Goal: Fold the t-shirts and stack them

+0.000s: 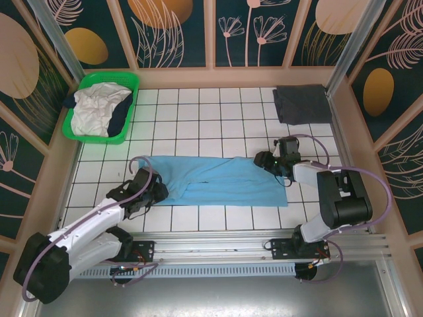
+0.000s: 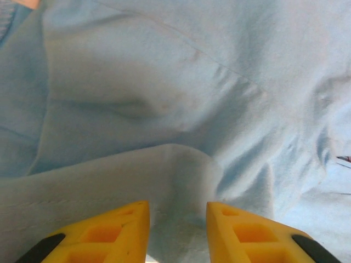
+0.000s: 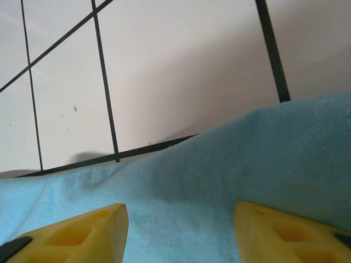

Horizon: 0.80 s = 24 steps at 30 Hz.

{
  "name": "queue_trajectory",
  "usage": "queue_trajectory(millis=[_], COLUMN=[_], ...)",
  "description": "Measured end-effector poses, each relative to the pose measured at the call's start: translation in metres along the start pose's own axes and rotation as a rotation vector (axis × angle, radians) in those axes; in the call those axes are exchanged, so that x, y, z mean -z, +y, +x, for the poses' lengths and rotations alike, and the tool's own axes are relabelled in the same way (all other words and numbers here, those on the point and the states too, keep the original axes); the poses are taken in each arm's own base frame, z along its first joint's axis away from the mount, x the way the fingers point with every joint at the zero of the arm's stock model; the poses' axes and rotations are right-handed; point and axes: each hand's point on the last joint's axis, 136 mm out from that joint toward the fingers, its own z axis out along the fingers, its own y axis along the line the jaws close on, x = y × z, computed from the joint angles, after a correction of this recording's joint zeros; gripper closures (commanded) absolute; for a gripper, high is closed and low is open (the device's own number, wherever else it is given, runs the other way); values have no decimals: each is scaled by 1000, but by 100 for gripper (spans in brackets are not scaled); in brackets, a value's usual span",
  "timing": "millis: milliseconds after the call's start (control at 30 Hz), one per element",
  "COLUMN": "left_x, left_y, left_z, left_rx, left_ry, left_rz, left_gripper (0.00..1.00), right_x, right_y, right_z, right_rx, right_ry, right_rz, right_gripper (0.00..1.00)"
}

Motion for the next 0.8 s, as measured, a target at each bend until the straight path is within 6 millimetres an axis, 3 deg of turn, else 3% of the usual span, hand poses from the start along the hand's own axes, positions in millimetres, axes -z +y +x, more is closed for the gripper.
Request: queue_trajectory(millis=[167,233,400,467,567,733,767,800], left_x=[-9,-8,2,2,-11,-67,-77,-79], left_y=[16,16,-35,-49,-49,-31,-26,-35], left_z=[-3,-19,-83,-95,-91,-64,-61,-68], left_rx=[0,-25,-75,-87,-104,-141,-151,-153], left_ry=[-5,-33,-176,-209,-203,-65,-54,-70], left_rz=[-117,-201,-194,-162,-154,-218,-242,-229], left_gripper=[62,62,63,60,60,73,73,73], right_x=[-1,-2,-3,-3,-3,-1,1,4], right_y=[3,3,3,2,1,-2,-3,-4], right_z=[-1,-1,-2,-2,-3,-4,-3,-3], right_rx=[3,5,8,9,10,6,5,3], right_ry=[-3,-2,-5,-9,-14,-15,-14,-17], right_rz=[-15,-17,-13,-5,4,30,40,51], right_gripper=[44,44,44,43,43,42,41,40])
